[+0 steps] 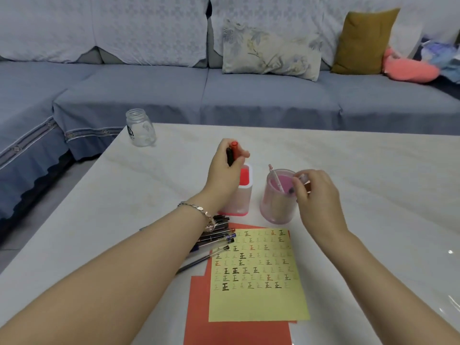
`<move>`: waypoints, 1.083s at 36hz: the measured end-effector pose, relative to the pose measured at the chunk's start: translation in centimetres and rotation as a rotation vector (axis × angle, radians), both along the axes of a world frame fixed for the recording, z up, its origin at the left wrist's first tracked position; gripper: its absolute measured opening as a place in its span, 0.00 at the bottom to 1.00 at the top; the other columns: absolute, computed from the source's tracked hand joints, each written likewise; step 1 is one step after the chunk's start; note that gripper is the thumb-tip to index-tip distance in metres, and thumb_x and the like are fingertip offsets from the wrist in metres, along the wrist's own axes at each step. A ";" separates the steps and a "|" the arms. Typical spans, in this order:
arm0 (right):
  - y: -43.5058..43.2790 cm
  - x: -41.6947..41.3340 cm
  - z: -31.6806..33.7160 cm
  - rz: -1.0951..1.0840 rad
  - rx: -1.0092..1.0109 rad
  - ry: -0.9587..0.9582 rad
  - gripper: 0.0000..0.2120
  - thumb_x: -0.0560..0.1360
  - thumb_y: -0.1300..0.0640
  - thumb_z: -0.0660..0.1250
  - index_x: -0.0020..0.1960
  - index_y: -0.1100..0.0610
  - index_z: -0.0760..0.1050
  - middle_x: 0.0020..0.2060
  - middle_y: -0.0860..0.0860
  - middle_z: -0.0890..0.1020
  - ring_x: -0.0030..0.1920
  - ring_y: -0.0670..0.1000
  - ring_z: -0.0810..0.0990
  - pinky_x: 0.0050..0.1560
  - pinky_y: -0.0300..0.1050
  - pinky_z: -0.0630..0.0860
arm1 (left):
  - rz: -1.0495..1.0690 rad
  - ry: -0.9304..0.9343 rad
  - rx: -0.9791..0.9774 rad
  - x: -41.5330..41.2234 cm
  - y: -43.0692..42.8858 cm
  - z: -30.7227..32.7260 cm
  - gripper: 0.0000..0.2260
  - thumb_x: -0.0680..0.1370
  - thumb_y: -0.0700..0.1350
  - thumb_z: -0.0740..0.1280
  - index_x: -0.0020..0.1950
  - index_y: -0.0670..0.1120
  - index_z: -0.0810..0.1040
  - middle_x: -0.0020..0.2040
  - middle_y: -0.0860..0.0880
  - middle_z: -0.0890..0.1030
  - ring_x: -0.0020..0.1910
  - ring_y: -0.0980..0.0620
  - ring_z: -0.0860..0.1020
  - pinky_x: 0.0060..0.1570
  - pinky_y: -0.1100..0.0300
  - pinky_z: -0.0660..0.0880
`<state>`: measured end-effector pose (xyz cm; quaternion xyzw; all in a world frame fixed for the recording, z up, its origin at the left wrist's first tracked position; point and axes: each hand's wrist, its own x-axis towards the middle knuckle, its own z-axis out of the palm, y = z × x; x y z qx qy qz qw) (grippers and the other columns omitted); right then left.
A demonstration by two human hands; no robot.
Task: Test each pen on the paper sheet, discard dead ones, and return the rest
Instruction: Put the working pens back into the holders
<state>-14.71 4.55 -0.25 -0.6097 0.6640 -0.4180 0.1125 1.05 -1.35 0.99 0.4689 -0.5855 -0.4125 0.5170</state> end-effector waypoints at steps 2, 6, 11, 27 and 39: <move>-0.4 0.0 -0.3 -0.011 0.032 0.040 0.07 0.78 0.59 0.59 0.50 0.59 0.75 0.46 0.51 0.72 0.45 0.50 0.73 0.39 0.34 0.61 | -0.030 -0.076 0.089 0.6 -0.8 -1.1 0.13 0.78 0.32 0.60 0.48 0.50 0.67 0.45 0.51 0.79 0.50 0.54 0.76 0.53 0.61 0.72; -0.8 0.2 -0.3 -0.017 0.127 0.126 0.10 0.77 0.58 0.62 0.58 0.58 0.74 0.51 0.53 0.74 0.48 0.51 0.73 0.45 0.40 0.64 | -0.046 -0.229 0.134 2.1 -0.9 -1.5 0.25 0.76 0.33 0.65 0.68 0.49 0.61 0.55 0.49 0.76 0.58 0.51 0.74 0.56 0.65 0.71; 1.2 1.6 -0.4 -0.025 -0.101 0.165 0.12 0.74 0.61 0.66 0.57 0.57 0.75 0.53 0.52 0.73 0.54 0.54 0.74 0.47 0.42 0.68 | 0.072 -0.455 -0.074 4.8 2.6 -1.4 0.29 0.76 0.36 0.66 0.72 0.50 0.58 0.71 0.51 0.62 0.69 0.55 0.62 0.65 0.65 0.59; 2.3 10.7 -7.7 0.732 0.197 0.724 0.15 0.74 0.57 0.63 0.61 0.55 0.71 0.59 0.50 0.74 0.63 0.53 0.69 0.61 0.47 0.62 | 0.115 -1.301 -0.202 12.4 11.5 -11.3 0.19 0.53 0.50 0.80 0.38 0.48 0.79 0.38 0.52 0.78 0.34 0.49 0.76 0.27 0.58 0.70; 1.6 12.2 -7.7 0.746 0.234 1.003 0.12 0.63 0.58 0.71 0.45 0.60 0.77 0.42 0.56 0.78 0.46 0.56 0.77 0.43 0.44 0.71 | 0.109 -1.276 -0.256 12.1 10.8 -12.4 0.18 0.51 0.45 0.78 0.36 0.44 0.77 0.34 0.47 0.75 0.31 0.48 0.74 0.26 0.61 0.67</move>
